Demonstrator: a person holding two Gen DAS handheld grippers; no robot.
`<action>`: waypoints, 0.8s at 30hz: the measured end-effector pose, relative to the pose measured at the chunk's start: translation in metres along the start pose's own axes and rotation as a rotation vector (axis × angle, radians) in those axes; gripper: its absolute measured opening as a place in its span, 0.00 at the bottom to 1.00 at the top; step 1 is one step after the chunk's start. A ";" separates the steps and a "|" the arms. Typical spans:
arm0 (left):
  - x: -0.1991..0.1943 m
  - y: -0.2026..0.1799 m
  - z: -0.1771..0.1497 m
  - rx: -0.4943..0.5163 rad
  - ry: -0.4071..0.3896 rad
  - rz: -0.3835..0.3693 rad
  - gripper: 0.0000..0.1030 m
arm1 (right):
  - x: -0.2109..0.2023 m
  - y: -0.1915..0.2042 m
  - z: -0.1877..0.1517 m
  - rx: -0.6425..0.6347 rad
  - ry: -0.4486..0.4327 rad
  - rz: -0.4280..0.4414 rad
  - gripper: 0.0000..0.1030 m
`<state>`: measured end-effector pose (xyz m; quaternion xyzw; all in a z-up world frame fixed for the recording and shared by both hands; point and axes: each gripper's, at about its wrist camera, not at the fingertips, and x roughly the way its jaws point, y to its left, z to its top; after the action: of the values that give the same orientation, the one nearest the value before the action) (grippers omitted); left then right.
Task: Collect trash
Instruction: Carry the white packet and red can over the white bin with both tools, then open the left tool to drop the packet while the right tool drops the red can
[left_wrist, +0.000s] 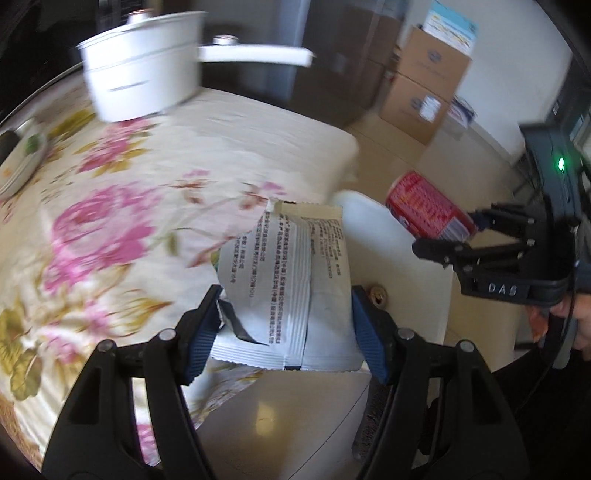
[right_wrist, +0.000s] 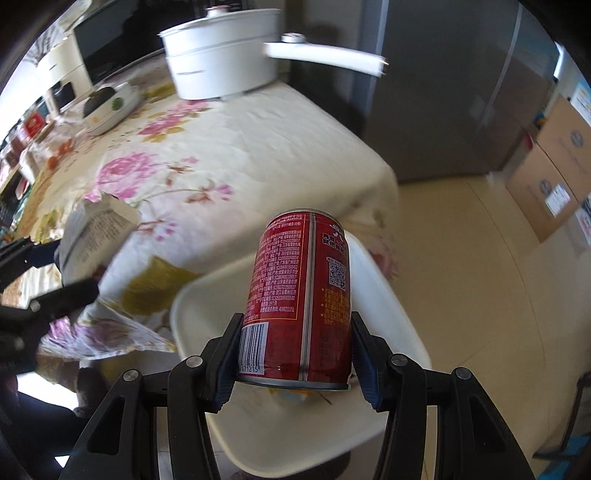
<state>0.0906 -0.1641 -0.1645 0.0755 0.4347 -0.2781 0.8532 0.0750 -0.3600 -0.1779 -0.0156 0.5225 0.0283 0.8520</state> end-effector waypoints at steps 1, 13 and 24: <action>0.006 -0.007 0.000 0.016 0.008 -0.003 0.67 | 0.000 -0.005 -0.003 0.006 0.004 -0.005 0.53; 0.051 -0.053 0.005 0.105 0.056 -0.046 0.67 | 0.002 -0.060 -0.037 0.081 0.045 -0.035 0.53; 0.054 -0.049 0.014 0.156 0.096 -0.027 0.95 | 0.006 -0.064 -0.041 0.083 0.067 -0.031 0.54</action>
<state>0.0998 -0.2321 -0.1929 0.1491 0.4531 -0.3185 0.8191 0.0457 -0.4256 -0.2019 0.0107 0.5510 -0.0069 0.8344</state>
